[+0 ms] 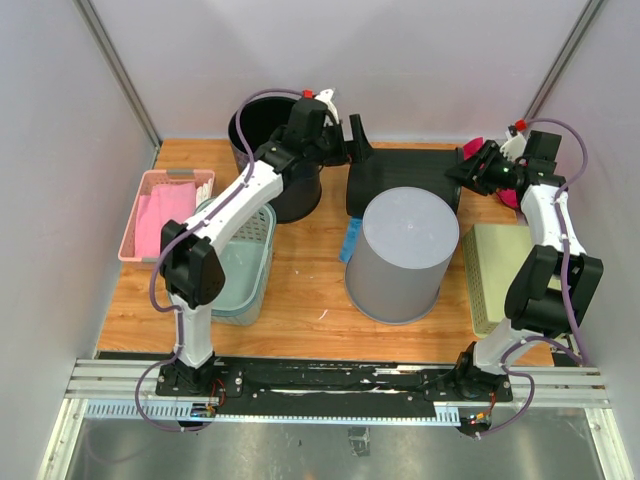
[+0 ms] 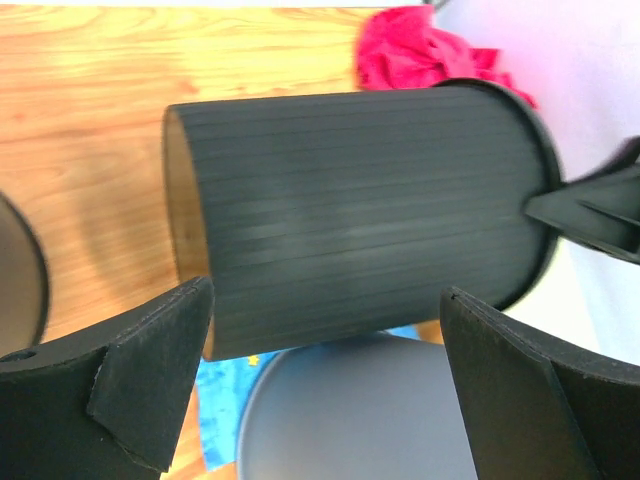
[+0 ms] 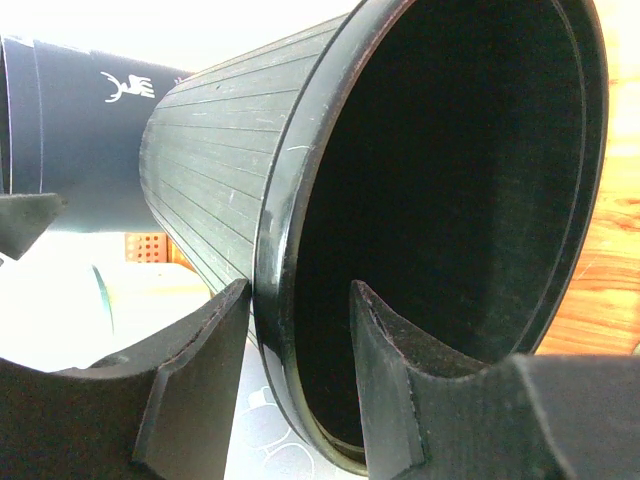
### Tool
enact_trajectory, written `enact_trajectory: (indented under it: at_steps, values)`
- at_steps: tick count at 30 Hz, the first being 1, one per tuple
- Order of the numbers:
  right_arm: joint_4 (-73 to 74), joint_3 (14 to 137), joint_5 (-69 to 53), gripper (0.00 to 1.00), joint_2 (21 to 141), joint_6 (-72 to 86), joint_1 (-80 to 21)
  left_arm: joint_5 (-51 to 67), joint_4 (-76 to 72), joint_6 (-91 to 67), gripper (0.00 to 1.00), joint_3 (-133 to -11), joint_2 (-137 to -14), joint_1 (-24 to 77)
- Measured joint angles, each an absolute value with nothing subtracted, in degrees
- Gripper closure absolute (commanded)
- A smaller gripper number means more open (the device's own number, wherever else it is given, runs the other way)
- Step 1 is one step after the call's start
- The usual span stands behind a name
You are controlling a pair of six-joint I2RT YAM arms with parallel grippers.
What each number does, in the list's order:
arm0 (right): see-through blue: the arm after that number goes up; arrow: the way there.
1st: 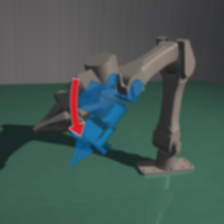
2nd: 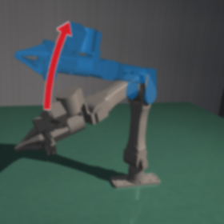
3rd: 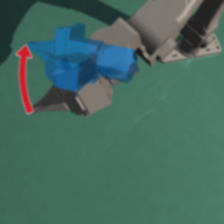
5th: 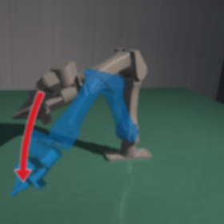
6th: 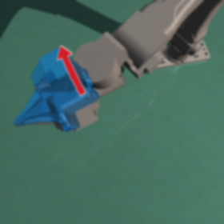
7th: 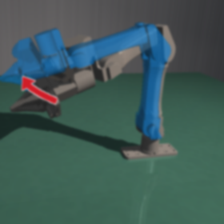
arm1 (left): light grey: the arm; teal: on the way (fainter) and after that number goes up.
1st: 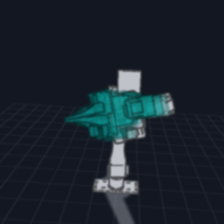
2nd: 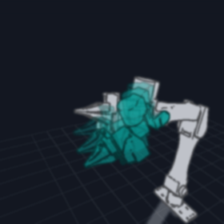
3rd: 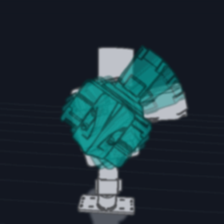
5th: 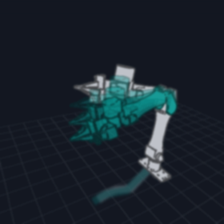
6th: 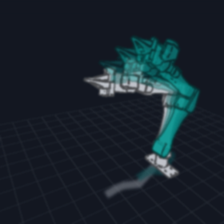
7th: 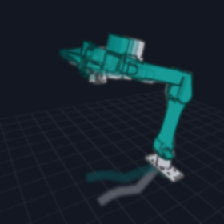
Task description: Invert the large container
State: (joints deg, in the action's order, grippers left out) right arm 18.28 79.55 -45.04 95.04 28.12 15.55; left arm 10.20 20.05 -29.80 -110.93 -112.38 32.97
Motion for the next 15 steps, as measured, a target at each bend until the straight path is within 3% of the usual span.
enact_trajectory:
  at_steps: [5, 15]
  values:
    - [18.3, 79.5, -45.5, 0.55, 95.2, 28.3, 15.8, -0.9, 21.2, -29.1, 0.01, -108.5, -112.0, 36.2]
    - [18.3, 79.2, -45.9, 0.55, 95.2, 28.3, 15.9, -3.5, 18.0, -29.1, 0.01, -105.8, -115.6, 36.8]
